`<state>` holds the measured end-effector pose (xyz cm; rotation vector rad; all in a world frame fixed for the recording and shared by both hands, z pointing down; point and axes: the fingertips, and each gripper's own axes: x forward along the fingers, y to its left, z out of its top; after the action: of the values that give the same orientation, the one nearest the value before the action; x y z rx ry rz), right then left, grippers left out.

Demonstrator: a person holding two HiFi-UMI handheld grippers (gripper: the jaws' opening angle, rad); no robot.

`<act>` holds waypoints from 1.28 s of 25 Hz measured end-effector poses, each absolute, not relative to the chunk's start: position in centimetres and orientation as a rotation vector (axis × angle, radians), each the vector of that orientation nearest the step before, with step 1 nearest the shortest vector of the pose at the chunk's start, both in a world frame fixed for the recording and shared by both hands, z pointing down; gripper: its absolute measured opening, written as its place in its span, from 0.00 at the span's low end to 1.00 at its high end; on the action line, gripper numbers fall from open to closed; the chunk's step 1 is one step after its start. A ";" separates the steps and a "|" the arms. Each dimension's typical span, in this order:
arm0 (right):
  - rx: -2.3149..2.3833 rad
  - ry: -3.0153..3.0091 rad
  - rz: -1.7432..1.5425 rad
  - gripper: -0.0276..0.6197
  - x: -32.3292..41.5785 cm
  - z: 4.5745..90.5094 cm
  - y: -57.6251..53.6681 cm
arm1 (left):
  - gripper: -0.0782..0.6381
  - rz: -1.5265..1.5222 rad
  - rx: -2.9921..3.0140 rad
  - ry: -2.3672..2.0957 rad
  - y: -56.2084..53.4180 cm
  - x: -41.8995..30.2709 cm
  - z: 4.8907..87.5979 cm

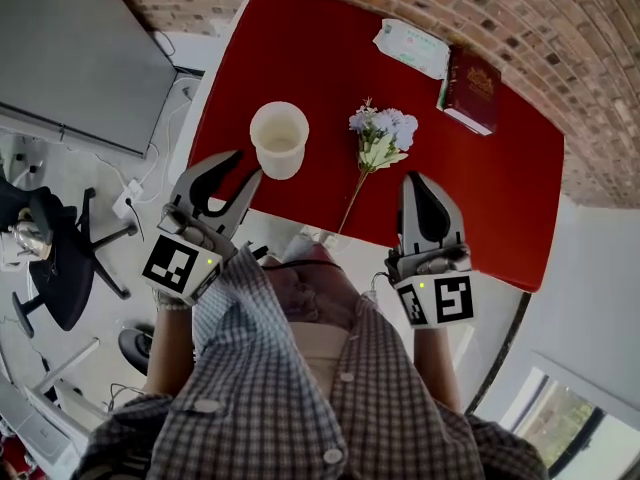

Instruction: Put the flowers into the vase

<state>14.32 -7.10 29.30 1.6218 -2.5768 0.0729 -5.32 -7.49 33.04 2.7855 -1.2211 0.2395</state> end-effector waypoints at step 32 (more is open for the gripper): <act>1.646 -2.435 0.275 0.05 14.1 32.9 -11.9 | 0.63 0.435 2.846 -0.845 -13.0 -1.0 38.5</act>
<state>14.10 -11.86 32.90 1.6465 -2.4349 0.2754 -0.99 -12.99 38.53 2.8460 -0.8452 0.4355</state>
